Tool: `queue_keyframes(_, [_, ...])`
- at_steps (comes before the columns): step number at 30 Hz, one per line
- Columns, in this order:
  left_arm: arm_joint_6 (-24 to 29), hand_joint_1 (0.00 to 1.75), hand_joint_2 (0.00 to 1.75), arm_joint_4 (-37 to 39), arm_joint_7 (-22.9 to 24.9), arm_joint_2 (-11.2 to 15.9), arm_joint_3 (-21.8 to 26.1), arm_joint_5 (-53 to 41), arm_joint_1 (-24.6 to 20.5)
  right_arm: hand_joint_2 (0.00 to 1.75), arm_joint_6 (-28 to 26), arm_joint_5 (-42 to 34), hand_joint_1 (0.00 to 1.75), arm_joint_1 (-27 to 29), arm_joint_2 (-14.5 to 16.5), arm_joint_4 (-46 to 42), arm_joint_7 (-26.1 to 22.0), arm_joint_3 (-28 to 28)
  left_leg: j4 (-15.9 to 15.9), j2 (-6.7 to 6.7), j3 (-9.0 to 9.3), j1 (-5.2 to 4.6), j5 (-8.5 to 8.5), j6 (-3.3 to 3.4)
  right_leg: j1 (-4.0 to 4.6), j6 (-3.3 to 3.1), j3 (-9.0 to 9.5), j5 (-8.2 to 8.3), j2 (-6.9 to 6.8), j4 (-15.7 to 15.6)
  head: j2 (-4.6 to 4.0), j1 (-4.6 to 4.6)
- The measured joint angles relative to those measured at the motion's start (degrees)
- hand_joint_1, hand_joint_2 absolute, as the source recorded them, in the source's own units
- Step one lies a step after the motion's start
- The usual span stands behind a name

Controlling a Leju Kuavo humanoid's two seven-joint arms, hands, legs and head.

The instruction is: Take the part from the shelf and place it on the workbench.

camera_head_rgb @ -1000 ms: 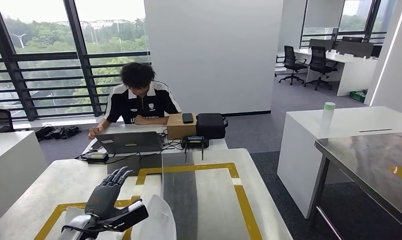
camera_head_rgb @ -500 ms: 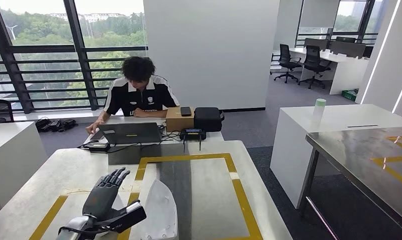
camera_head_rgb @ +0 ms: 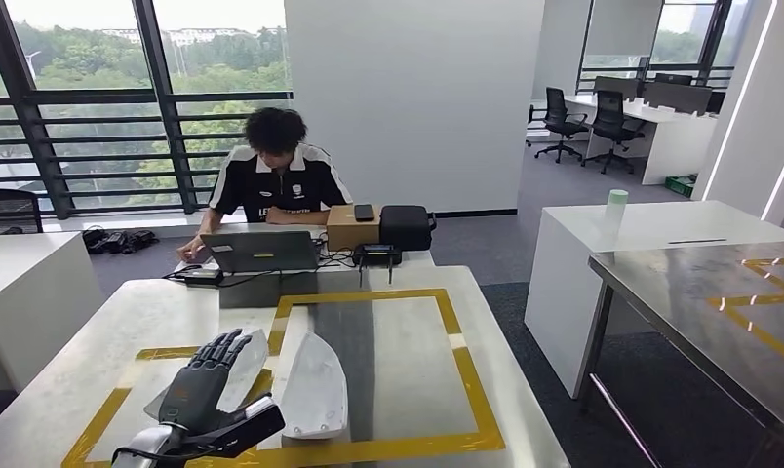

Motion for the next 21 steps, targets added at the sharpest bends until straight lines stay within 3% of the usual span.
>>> queue_keyframes(2, [0.1, 0.0, 0.0, -0.1, 0.1, -0.1, 0.0, 0.0, -0.1, 0.0, 0.0, 0.0, 0.0, 0.0, 0.0, 0.0, 0.0, -0.1, -0.8, -0.08, -0.19, -0.42, 0.24, 1.0, -0.2, 0.84, -0.15, 0.9, 0.07, -0.3, 0.0, 0.18])
queue_keyframes(4, [0.0, 0.0, 0.0, -0.2, 0.2, -0.2, 0.0, 0.0, -0.3, 0.0, 0.0, 0.0, 0.0, 0.1, 0.1, 0.0, 0.1, -0.1, -1.1, 0.19, -0.84, -0.52, 1.17, 2.18, -0.45, 1.42, -0.88, -0.03, 0.1, 0.5, -0.01, 0.27])
queue_keyframes(6, [0.0, 0.0, 0.0, -0.4, 0.4, -0.2, 0.0, 0.0, -0.5, 0.0, 0.1, 0.1, 0.0, 0.1, 0.2, 0.0, 0.2, -0.1, -1.2, 0.37, -1.88, -0.58, 2.35, 3.16, -0.47, 1.53, -2.75, -4.78, 0.03, 5.4, -0.01, 0.36])
queue_keyframes(8, [0.0, 0.0, 0.0, -0.6, 0.5, -0.2, 0.0, 0.0, -0.4, 0.0, 0.2, 0.1, 0.0, 0.0, 0.3, 0.0, 0.2, -0.1, -1.1, 0.36, -3.18, -0.96, 3.37, 3.59, -0.23, 1.32, -4.61, -9.49, 0.0, 12.7, 0.0, 0.48])
queue_keyframes(9, [0.0, 0.0, 0.0, -0.6, 0.5, -0.2, 0.0, 0.0, -0.3, 0.0, 0.2, 0.1, 0.0, 0.0, 0.3, 0.0, 0.1, -0.1, -1.1, 0.37, -3.81, -1.19, 3.83, 3.67, 0.0, 1.07, -4.72, -10.19, 0.01, 15.0, 0.0, 0.5])
queue_keyframes(10, [0.0, 0.0, 0.0, -0.6, 0.5, -0.1, 0.0, 0.0, -0.2, 0.0, 0.1, 0.2, 0.0, 0.0, 0.3, 0.0, 0.1, -0.1, -1.0, 0.38, -4.41, -1.39, 4.26, 3.74, 0.32, 0.7, -3.89, -9.71, 0.02, 15.3, 0.0, 0.55])
queue_keyframes(12, [0.0, 0.0, 0.0, -0.6, 0.5, 0.0, 0.0, 0.0, -0.1, 0.0, 0.0, 0.2, 0.0, 0.0, 0.2, 0.0, 0.0, -0.1, -0.9, 0.39, -5.41, -1.63, 5.02, 3.74, 1.19, -0.28, 0.71, -7.12, 0.04, 10.1, 0.0, 0.68])
queue_keyframes(14, [0.0, 0.0, 0.0, -0.9, 0.4, 0.1, 0.0, 0.0, -0.1, 0.0, 0.0, 0.3, 0.0, -0.1, 0.1, 0.0, 0.0, -0.1, -1.0, 0.52, -6.05, -1.67, 5.73, 3.52, 2.01, -1.36, 5.75, -6.31, 0.08, 2.6, 0.0, 0.82])
queue_keyframes(15, [0.0, 0.0, 0.0, -1.0, 0.4, 0.1, 0.0, 0.0, -0.1, 0.0, 0.0, 0.3, 0.0, -0.1, 0.0, 0.0, 0.0, -0.1, -1.0, 0.59, -6.21, -1.61, 6.1, 3.28, 2.29, -1.75, 7.06, -6.38, 0.1, 0.2, 0.01, 0.97])
queue_keyframes(16, [0.0, 0.0, 0.0, -1.0, 0.4, 0.1, 0.0, 0.0, -0.1, 0.0, 0.0, 0.3, 0.0, -0.2, -0.1, 0.0, 0.0, -0.1, -1.1, 0.65, -6.35, -1.5, 6.5, 3.0, 2.47, -2.02, 7.42, -6.55, 0.11, -0.7, 0.01, 1.09])
queue_keyframes(19, [-0.1, 0.0, 0.0, -1.2, 0.3, 0.4, 0.0, 0.1, 0.0, 0.0, -0.1, 0.4, 0.0, -0.2, -0.2, 0.0, 0.0, -0.1, -1.2, 0.47, -6.8, -1.41, 6.89, 2.03, 2.25, -2.5, 7.16, -4.96, -0.03, -2.0, 0.01, 1.3])
queue_keyframes(21, [-0.1, 0.0, 0.0, -1.3, 0.3, 0.8, 0.0, 0.1, -0.1, 0.0, -0.2, 0.5, 0.0, -0.2, -0.2, 0.0, 0.0, -0.2, 1.8, 0.23, -8.12, -1.31, 3.93, 1.25, 1.8, -2.77, 6.73, -3.8, -0.2, -2.7, 0.01, 1.31])
